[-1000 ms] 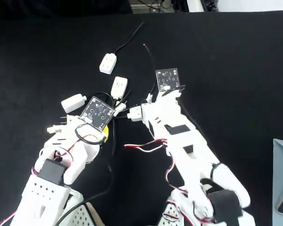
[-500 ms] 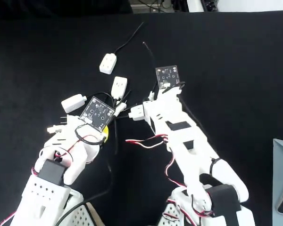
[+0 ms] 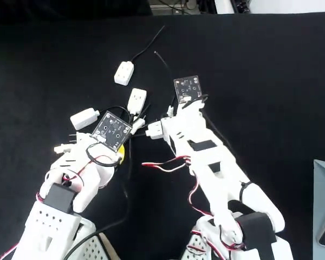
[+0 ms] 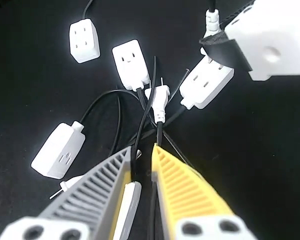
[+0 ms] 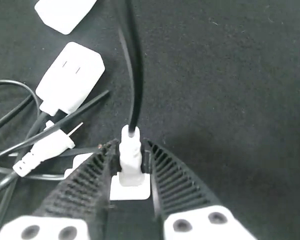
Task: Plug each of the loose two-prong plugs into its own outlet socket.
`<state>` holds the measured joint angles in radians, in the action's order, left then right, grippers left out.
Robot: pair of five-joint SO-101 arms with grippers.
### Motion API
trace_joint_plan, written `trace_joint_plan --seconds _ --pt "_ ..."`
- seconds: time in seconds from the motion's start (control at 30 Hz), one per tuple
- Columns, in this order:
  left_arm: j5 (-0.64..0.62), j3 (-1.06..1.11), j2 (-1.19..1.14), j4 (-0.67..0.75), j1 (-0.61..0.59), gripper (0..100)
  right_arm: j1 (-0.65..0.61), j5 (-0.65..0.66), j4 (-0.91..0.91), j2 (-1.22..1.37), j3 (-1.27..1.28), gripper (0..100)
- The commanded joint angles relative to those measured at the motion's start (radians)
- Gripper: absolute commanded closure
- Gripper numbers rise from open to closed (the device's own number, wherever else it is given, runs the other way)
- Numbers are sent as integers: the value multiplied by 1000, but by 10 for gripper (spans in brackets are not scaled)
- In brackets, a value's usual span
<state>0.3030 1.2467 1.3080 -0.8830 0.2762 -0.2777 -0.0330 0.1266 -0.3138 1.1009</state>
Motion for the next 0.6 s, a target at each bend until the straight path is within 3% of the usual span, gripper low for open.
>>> trace_joint_plan --seconds 0.0,0.37,0.57 --pt "0 -7 11 -3 5 921 -20 54 -9 -1 -16 986" --pt "0 -5 11 -3 5 923 -20 48 146 -1 -82 986" --pt "0 -5 11 -3 5 923 -20 -143 273 -1 -162 986"
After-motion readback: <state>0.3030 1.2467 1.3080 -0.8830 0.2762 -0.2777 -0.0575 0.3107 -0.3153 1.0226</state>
